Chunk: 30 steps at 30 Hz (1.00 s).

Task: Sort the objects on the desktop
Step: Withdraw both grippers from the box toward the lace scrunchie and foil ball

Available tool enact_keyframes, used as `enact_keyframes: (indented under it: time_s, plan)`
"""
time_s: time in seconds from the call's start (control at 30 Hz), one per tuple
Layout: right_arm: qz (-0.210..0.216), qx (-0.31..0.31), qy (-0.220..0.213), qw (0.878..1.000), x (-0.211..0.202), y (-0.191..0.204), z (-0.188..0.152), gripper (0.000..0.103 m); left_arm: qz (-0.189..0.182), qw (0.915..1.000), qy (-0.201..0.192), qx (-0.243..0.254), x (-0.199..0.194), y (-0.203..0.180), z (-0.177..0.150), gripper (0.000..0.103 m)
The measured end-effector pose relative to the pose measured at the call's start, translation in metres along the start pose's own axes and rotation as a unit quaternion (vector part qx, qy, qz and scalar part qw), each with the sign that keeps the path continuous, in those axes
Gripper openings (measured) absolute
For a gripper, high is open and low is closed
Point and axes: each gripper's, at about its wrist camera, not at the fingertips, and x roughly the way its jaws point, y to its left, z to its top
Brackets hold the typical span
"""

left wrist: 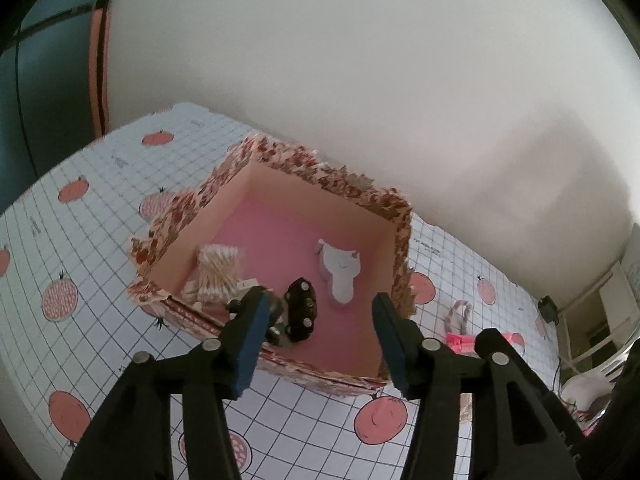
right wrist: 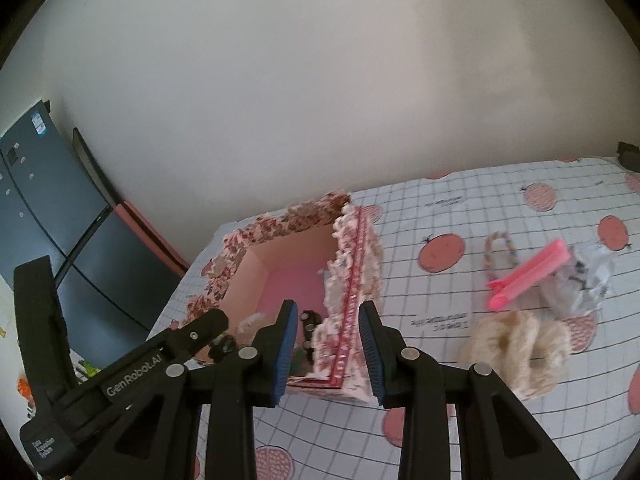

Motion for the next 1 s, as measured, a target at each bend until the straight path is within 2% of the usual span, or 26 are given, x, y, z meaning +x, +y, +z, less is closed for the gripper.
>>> enact_keyframes:
  time_s: [0.43, 0.5, 0.67, 0.83, 1.0]
  plan:
    - [-0.043, 0.035, -0.038, 0.998, -0.048, -0.062, 0.027, 0.035, -0.001, 0.9978, -0.021, 0.063, -0.004, -0.061, -0.011, 0.063]
    - [-0.051, 0.036, -0.039, 0.997, -0.054, -0.071, 0.029, 0.035, -0.001, 0.9970, -0.024, 0.073, -0.004, -0.071, -0.014, 0.066]
    - [-0.077, 0.038, -0.034, 0.996, -0.065, -0.092, 0.033, 0.035, -0.002, 0.9956, -0.043, 0.083, -0.005, -0.093, -0.020, 0.067]
    - [-0.093, 0.043, -0.035, 0.994, -0.078, -0.110, 0.036, 0.035, -0.004, 0.9936, -0.041, 0.105, 0.000, -0.116, -0.028, 0.068]
    - [-0.109, 0.045, -0.042, 0.992, -0.089, -0.126, 0.039, 0.040, -0.009, 0.9928, -0.037, 0.114, 0.004, -0.134, -0.035, 0.072]
